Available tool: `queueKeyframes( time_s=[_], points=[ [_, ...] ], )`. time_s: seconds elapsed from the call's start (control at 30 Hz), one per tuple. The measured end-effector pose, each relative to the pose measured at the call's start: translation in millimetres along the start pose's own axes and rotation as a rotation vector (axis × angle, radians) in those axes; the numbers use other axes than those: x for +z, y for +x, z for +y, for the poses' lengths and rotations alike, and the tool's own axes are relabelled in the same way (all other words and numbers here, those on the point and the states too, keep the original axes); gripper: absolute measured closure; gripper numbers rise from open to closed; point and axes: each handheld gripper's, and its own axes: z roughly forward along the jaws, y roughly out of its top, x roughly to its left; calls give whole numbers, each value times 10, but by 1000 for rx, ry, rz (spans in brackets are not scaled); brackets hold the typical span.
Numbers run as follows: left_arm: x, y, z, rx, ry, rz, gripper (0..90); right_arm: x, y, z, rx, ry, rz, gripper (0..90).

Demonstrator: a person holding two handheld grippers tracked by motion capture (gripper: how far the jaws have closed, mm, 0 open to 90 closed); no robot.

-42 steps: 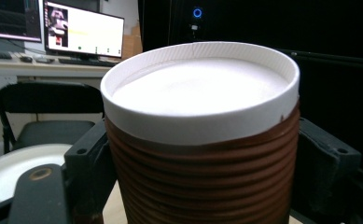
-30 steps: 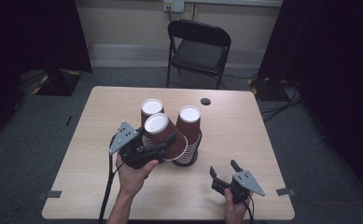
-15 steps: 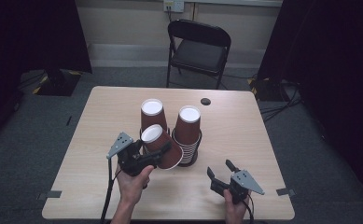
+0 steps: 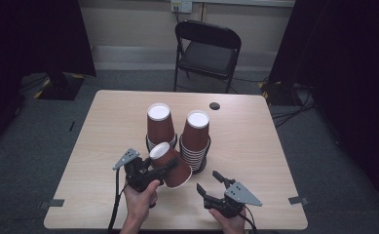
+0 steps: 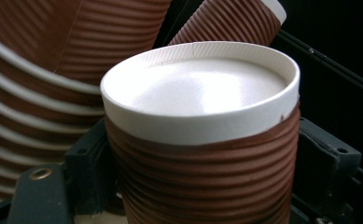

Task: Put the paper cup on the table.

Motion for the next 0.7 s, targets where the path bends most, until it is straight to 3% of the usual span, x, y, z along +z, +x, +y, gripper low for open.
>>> queueKeyframes(
  time_s=[0.27,0.33,0.43,0.47,0.7],
  points=[
    [-70,101,-96,-80,0,-42,190,45,105,41,8,-9,68,308],
    [-73,164,-139,-133,-1,-68,190,72,141,70,-7,-12,71,312],
    [-77,192,-172,-149,-9,-58,190,97,161,80,-18,-12,76,316],
    [-82,205,-182,-151,-5,-61,190,125,174,85,-19,-18,112,333],
    [-96,206,-246,-162,2,-56,191,157,209,93,-17,-36,161,408]
  ],
)
